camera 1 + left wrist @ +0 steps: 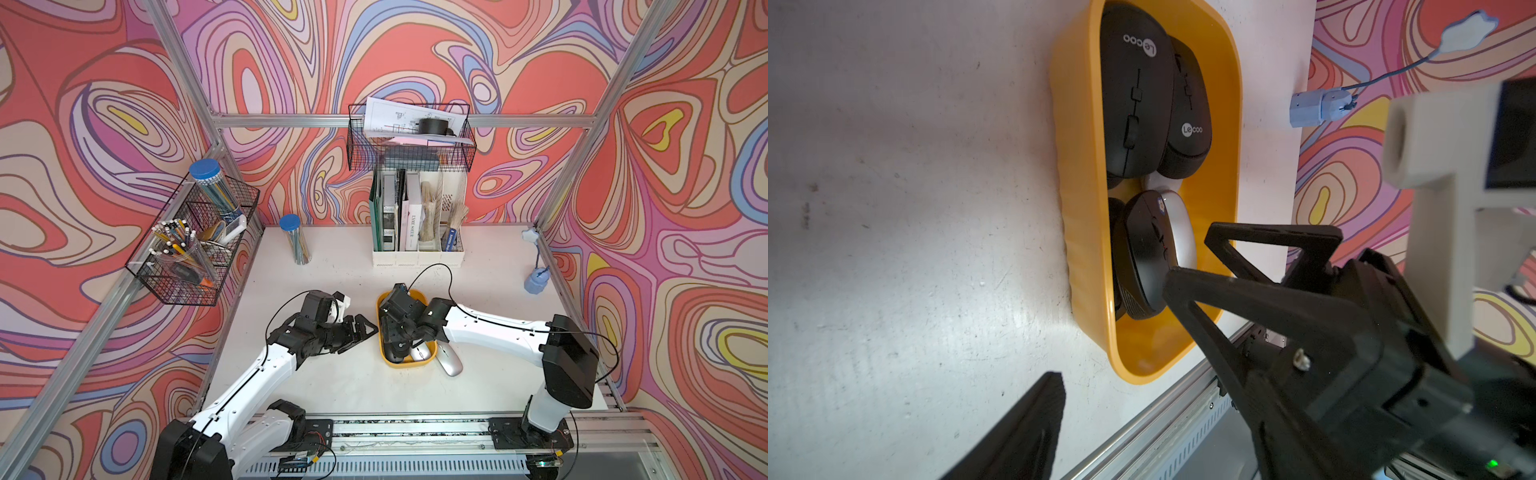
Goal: Put the mouse in the storage box
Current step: Place the mouse in the storage box, then pick up the mouse from the center of the board.
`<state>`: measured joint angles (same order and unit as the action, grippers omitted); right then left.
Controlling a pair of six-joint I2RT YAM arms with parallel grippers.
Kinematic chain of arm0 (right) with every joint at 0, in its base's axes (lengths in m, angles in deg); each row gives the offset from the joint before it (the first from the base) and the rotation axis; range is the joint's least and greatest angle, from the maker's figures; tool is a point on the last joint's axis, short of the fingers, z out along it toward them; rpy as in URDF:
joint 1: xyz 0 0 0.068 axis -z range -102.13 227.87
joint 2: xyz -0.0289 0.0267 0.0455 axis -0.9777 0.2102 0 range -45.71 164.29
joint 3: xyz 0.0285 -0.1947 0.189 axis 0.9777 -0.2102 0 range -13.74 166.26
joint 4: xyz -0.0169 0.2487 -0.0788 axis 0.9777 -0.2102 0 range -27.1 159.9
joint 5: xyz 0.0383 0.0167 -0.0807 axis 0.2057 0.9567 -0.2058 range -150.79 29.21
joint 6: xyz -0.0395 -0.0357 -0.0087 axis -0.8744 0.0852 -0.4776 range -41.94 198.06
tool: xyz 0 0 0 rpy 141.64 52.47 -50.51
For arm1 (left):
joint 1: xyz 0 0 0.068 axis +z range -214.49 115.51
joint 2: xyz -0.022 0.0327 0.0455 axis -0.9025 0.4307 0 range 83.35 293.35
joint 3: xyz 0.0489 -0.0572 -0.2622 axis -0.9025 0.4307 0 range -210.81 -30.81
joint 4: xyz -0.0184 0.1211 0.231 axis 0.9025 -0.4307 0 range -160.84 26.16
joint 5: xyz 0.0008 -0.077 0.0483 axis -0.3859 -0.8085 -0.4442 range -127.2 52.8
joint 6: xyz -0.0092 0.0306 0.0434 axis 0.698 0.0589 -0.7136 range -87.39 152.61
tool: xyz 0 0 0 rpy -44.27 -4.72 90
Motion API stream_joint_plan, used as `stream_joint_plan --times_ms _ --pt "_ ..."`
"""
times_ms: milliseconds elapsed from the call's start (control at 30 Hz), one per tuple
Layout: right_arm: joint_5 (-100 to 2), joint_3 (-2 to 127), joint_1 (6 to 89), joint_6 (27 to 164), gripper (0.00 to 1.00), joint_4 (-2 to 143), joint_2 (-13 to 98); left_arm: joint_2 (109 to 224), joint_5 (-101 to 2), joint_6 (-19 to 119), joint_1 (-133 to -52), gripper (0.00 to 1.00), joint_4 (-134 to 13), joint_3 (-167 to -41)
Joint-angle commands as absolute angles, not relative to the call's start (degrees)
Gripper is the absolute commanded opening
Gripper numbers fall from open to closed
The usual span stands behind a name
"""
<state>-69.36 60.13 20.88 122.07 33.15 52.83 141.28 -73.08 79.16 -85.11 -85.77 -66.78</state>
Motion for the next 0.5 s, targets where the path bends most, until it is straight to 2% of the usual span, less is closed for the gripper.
stream_joint_plan --times_ms 0,300,467 --pt "-72.27 58.71 20.65 121.39 0.69 31.32 50.06 141.62 -73.85 79.11 -84.79 0.75 -84.75 -66.58" --pt "-81.45 53.57 20.74 121.07 0.75 22.82 40.75 142.06 -74.77 79.81 -84.96 0.75 -83.56 -66.67" --pt "-82.83 47.83 20.89 121.99 0.80 18.39 35.12 141.95 -75.50 80.01 -85.59 0.75 -82.70 -66.67"
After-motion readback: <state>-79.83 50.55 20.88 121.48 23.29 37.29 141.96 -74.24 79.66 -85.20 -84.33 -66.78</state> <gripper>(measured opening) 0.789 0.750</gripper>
